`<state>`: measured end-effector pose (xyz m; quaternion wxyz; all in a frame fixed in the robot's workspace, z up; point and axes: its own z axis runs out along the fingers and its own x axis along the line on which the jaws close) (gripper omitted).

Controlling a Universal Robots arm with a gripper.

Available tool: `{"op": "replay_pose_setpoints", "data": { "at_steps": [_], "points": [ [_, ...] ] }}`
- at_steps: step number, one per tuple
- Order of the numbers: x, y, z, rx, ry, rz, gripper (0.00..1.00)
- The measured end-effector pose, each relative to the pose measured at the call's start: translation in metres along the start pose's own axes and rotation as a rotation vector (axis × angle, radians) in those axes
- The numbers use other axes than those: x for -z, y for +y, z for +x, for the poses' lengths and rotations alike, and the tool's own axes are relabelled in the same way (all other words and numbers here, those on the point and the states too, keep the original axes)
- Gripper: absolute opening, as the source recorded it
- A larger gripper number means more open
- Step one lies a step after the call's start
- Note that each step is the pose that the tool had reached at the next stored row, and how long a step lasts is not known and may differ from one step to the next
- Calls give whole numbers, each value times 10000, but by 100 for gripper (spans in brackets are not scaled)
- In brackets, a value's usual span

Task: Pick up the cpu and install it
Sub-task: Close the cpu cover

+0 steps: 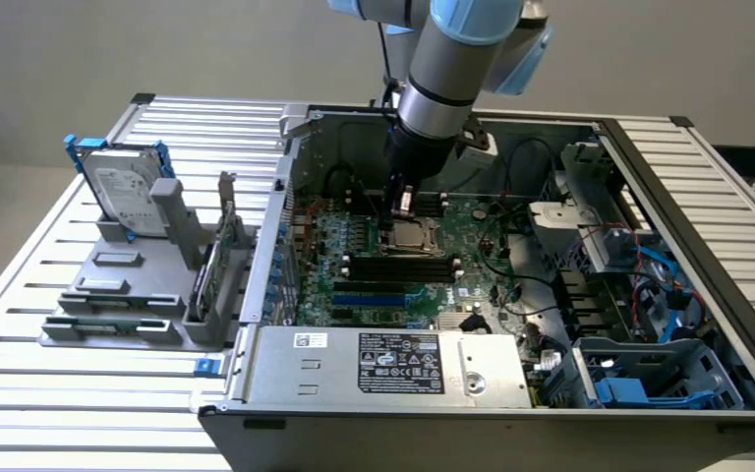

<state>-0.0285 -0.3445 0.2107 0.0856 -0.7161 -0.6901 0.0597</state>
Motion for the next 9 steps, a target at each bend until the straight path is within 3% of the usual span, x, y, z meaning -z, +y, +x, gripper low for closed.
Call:
{"op": "replay_pose_setpoints", "data": {
  "at_steps": [9],
  "points": [
    [-82, 17, -3, -32, 15, 22, 11]
  ]
}}
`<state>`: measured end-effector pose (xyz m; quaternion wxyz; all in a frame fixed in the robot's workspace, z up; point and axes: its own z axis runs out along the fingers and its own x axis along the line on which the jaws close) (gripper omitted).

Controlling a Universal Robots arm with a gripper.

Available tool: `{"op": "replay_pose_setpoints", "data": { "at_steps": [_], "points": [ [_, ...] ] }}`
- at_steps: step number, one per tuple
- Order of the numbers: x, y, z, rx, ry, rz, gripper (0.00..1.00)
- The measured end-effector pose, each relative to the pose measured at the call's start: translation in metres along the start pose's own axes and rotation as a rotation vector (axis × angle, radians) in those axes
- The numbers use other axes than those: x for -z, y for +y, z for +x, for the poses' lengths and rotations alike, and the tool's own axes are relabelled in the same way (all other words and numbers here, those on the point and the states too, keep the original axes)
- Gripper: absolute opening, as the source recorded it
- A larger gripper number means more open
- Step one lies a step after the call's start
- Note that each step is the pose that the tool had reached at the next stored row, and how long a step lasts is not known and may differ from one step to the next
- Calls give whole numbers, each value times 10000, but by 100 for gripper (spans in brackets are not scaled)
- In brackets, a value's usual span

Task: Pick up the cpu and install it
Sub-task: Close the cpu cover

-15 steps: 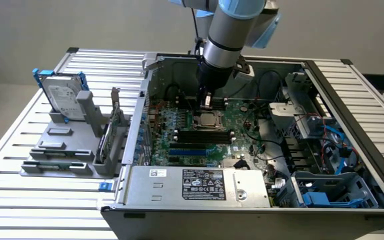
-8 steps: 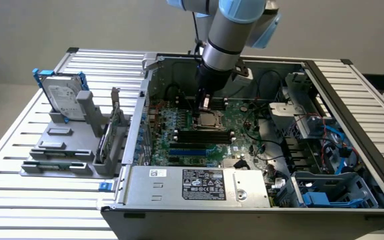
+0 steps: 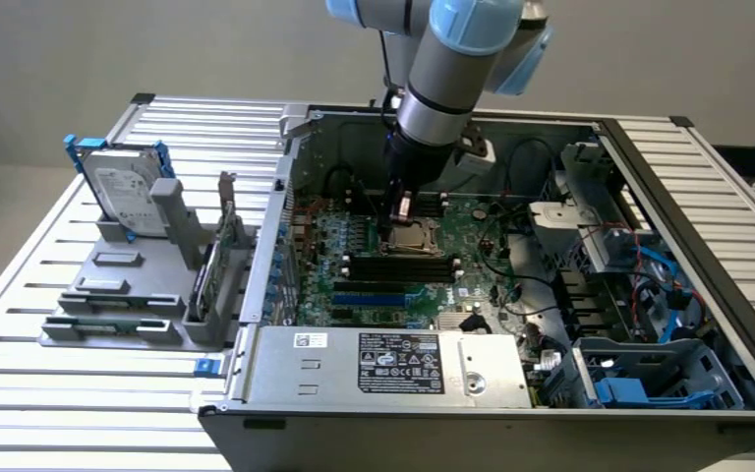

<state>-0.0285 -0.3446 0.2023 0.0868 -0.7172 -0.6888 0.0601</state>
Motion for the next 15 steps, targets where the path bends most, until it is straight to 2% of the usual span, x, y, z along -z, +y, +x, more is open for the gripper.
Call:
{"op": "replay_pose_setpoints", "data": {
  "at_steps": [7, 11, 15],
  "points": [
    [-28, 4, -2, -63, 70, 4, 11],
    [-37, 6, -2, -97, 150, 4, 11],
    [-42, 7, -2, -128, 253, 6, 11]
  ]
}}
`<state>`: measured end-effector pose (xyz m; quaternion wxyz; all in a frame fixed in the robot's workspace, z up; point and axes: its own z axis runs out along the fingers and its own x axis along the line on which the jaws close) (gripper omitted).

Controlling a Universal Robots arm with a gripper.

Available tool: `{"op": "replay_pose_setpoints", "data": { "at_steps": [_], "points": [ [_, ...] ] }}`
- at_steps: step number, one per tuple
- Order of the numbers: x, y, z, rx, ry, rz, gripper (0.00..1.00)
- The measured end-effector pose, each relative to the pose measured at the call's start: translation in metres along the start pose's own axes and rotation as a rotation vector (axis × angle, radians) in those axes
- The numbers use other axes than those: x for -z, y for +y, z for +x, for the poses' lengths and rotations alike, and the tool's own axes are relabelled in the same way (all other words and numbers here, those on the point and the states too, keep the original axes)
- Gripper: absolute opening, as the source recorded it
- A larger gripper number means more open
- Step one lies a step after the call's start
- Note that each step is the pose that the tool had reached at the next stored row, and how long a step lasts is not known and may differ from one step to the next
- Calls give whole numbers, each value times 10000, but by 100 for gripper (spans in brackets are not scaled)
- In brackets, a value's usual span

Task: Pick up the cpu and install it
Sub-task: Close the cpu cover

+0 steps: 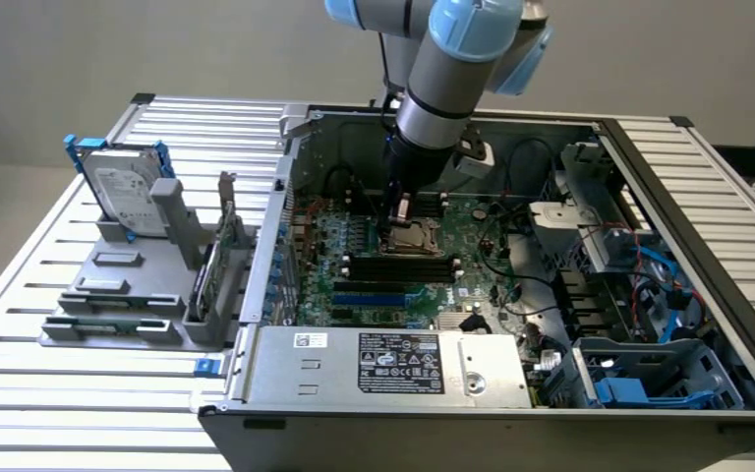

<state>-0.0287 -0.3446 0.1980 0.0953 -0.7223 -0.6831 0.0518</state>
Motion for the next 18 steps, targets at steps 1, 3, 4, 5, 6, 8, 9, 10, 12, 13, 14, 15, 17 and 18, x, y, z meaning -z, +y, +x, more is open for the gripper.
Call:
{"op": "replay_pose_setpoints", "data": {
  "at_steps": [1, 3, 4, 5, 6, 8, 9, 10, 12, 13, 14, 15, 17, 18],
  "points": [
    [0, 0, 0, -5, 30, 0, 11],
    [-1, 0, 1, -10, 84, 2, 11],
    [-1, 0, 0, -7, 103, 3, 11],
    [0, 0, 1, -5, 120, 3, 11],
    [4, 0, 2, -2, 137, 0, 11],
    [21, -3, 4, 1, 152, -3, 11],
    [37, -7, 3, -1, 144, 3, 11],
    [50, -10, 3, -4, 141, 5, 11],
    [60, -12, 3, -7, 143, 4, 11],
    [60, -12, 3, -9, 143, 4, 11],
    [61, -13, 2, -11, 141, 4, 11],
    [61, -13, 1, -14, 141, 4, 11],
    [61, -13, 0, -21, 142, 4, 11],
    [61, -13, -1, -23, 143, 4, 11]
  ]
}}
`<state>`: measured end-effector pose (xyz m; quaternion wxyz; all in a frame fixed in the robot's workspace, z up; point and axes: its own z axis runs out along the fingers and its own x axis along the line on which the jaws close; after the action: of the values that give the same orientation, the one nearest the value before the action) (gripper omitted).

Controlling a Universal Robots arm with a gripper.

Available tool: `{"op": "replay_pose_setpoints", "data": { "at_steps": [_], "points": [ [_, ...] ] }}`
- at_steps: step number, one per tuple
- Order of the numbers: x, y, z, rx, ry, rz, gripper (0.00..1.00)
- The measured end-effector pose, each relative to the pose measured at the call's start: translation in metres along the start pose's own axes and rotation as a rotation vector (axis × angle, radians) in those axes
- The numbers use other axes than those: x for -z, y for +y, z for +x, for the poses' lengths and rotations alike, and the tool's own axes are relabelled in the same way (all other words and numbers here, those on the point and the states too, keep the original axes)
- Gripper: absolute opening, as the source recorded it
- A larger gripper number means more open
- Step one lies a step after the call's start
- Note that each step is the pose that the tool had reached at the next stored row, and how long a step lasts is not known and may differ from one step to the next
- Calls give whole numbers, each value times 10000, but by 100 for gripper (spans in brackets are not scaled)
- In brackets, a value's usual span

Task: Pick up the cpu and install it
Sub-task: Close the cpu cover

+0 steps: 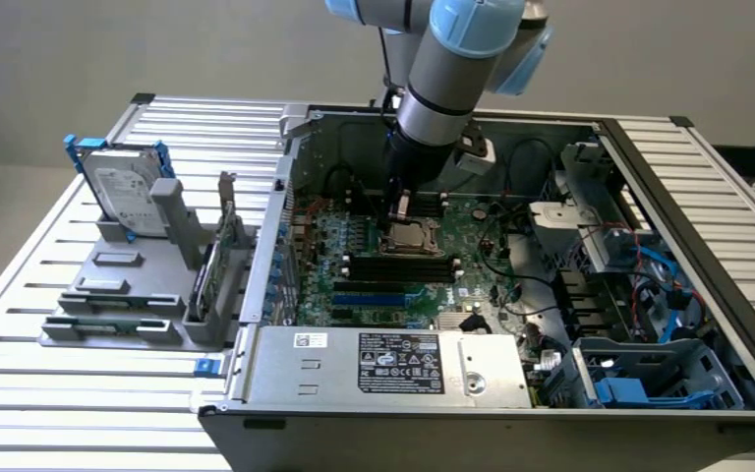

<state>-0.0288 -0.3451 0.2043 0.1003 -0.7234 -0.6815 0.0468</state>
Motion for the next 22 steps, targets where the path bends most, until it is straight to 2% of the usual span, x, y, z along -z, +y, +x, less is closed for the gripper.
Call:
{"op": "replay_pose_setpoints", "data": {
  "at_steps": [5, 9, 18, 22],
  "points": [
    [44, -27, -8, 0, 12, 7, 11],
    [73, -84, -29, 9, 69, 13, 11],
    [167, -239, -53, 11, 372, 28, 11],
    [174, -311, -60, 1, 534, 36, 11]
  ]
}}
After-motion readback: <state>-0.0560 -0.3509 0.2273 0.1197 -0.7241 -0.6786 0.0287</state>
